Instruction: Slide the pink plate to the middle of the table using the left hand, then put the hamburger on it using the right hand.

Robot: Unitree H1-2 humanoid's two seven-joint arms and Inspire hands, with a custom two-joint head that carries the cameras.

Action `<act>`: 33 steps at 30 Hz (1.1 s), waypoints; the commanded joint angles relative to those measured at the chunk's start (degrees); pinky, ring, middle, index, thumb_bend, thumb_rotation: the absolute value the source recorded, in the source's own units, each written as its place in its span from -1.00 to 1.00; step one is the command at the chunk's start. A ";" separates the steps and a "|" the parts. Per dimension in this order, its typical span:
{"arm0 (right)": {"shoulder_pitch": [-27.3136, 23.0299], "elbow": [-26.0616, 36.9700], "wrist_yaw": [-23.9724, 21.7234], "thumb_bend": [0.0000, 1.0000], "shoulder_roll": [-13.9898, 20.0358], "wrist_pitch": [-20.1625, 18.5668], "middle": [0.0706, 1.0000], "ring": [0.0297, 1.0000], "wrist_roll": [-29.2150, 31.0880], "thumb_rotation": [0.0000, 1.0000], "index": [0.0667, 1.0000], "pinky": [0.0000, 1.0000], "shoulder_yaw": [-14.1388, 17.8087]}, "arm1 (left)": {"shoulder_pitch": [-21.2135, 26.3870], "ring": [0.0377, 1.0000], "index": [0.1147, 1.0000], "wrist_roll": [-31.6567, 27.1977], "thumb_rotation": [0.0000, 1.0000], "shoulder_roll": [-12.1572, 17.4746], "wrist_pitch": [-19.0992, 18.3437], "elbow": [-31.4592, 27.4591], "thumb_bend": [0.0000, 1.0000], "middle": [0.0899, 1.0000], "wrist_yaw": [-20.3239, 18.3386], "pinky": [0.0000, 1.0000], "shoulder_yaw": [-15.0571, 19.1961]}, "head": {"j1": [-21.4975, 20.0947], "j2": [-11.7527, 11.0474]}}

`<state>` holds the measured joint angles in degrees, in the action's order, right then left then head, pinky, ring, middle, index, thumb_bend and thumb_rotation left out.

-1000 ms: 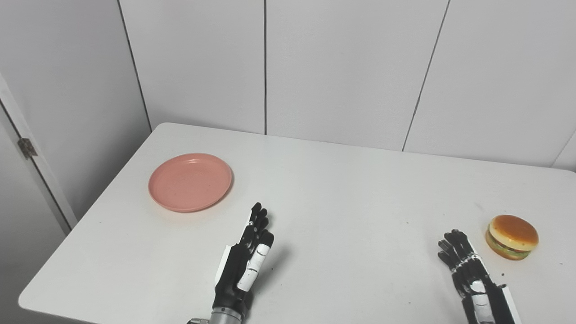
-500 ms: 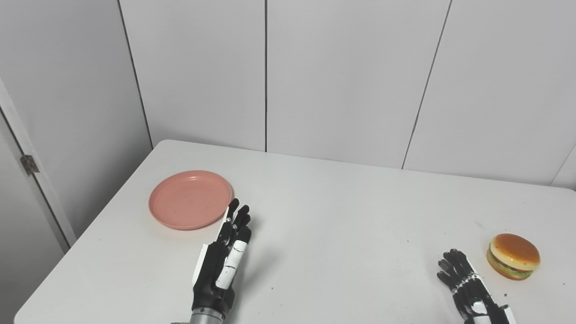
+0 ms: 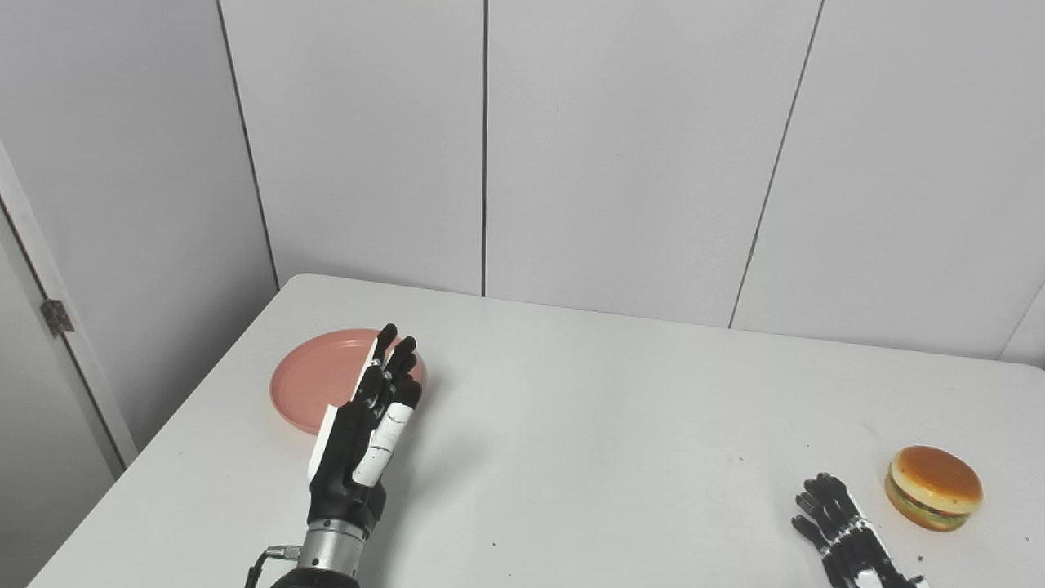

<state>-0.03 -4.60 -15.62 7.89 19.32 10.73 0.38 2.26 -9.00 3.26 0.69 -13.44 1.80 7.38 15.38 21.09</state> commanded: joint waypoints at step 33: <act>-3.93 -12.51 1.89 0.60 2.14 -1.94 0.82 0.78 -3.22 0.85 0.80 0.73 0.94 | 20.31 0.91 0.89 -1.70 0.49 17.08 2.80 16.58 0.93 0.91 -0.38 0.99 11.95 | -1.19 1.46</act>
<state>-0.02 -4.70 -15.60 8.07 19.93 8.92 0.12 16.65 -12.12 16.47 -0.90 2.94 1.16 18.33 14.33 22.50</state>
